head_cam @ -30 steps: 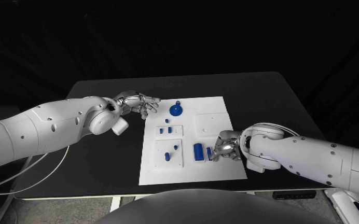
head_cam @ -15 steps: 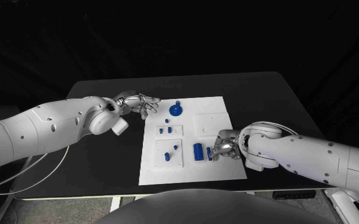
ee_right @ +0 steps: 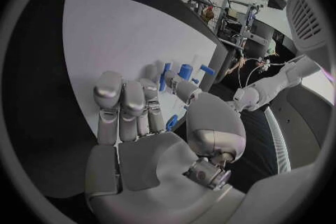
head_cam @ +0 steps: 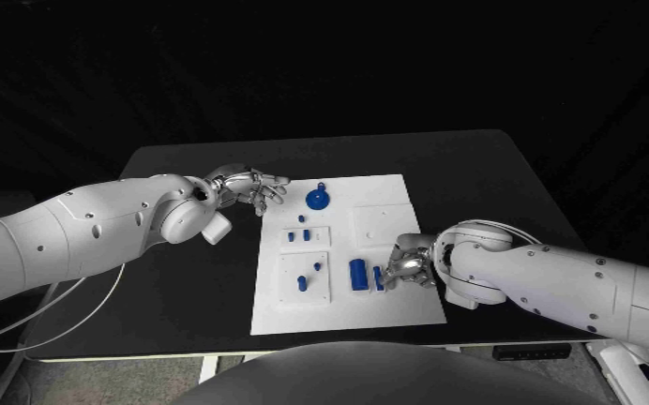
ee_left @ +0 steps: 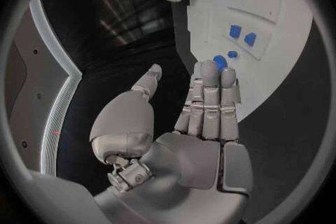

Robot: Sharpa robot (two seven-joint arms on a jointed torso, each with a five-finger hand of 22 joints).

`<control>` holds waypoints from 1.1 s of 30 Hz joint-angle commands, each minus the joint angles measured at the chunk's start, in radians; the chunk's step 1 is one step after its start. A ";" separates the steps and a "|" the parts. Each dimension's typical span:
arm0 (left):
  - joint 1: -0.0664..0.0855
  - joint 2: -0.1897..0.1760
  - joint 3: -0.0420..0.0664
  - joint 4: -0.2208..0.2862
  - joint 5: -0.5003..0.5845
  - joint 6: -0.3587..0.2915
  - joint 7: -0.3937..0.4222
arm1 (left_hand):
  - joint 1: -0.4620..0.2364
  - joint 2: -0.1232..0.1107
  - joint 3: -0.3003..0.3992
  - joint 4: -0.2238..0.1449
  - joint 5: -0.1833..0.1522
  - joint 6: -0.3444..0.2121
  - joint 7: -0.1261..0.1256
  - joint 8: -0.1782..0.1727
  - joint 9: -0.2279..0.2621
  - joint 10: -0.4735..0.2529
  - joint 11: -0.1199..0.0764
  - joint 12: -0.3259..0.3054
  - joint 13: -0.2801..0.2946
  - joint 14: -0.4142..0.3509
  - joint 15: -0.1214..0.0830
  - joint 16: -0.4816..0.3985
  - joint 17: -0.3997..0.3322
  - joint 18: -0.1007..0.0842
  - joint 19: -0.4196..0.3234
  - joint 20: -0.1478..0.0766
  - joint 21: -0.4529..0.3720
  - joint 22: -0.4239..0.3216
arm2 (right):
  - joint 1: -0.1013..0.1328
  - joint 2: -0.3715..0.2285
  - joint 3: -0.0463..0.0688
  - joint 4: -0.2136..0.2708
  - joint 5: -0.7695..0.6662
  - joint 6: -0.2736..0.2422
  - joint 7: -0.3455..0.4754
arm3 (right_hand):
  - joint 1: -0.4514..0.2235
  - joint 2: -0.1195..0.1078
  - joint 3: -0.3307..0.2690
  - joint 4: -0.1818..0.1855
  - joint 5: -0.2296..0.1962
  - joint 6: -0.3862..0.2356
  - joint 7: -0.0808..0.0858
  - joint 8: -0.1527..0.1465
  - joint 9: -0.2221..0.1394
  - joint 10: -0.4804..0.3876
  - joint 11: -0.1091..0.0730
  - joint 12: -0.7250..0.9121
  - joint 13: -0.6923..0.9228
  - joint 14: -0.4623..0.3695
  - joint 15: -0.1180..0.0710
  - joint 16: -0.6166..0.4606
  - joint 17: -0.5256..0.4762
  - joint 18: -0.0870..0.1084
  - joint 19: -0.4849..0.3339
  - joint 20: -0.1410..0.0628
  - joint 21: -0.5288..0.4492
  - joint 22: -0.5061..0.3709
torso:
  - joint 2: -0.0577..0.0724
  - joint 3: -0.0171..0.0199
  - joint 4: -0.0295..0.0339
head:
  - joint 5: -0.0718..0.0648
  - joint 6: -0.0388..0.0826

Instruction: Assemble the parts on the task board

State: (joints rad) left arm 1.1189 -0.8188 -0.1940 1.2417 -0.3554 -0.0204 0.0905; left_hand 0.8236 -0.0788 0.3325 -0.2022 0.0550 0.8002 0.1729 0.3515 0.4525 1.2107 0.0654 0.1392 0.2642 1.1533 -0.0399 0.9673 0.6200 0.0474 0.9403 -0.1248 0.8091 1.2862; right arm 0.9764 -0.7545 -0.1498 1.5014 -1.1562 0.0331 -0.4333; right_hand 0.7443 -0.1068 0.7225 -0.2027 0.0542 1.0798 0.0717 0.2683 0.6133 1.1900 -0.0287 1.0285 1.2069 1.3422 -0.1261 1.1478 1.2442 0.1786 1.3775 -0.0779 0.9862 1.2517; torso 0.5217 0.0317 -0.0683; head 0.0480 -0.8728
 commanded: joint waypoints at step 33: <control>0.039 0.020 0.007 -0.034 0.092 -0.102 0.109 | 0.037 0.035 0.005 -0.052 0.001 0.002 -0.004 0.014 -0.002 0.009 0.004 0.013 0.004 -0.003 -0.002 -0.007 0.002 0.056 0.003 -0.013 -0.008 0.007 | 0.113 0.112 0.096 -0.466 0.694 -0.124 0.535 | 0.028 0.044 -0.173 -0.071 0.119 -0.158 0.067 -0.055 -0.007 -0.151 0.057 -0.188 -0.169 -0.128 0.050 -0.327 -0.167 0.081 -0.173 0.067 -0.295 -0.184 | -0.017 -0.0076 -0.0060 | -0.002 0.122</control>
State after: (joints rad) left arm 1.1534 -0.8022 -0.1892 1.2094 -0.2897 -0.1107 0.1656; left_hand 0.8539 -0.0485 0.3365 -0.2478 0.0549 0.8002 0.1729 0.3594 0.4516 1.2148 0.0686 0.1471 0.2667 1.1533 -0.0399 0.9634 0.6206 0.0473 0.9439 -0.1283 0.8051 1.2918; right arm 1.0896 -0.6469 -0.0535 1.0440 -0.5356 -0.1020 0.0263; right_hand 0.7714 -0.0680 0.5457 -0.2729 0.1704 0.9259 0.1393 0.2138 0.6054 1.0440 0.0302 0.8455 1.0436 1.2188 -0.0740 0.8284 1.0808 0.1637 1.2045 -0.0161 0.6990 1.0739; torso 0.5105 0.0275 -0.0724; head 0.0455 -0.7703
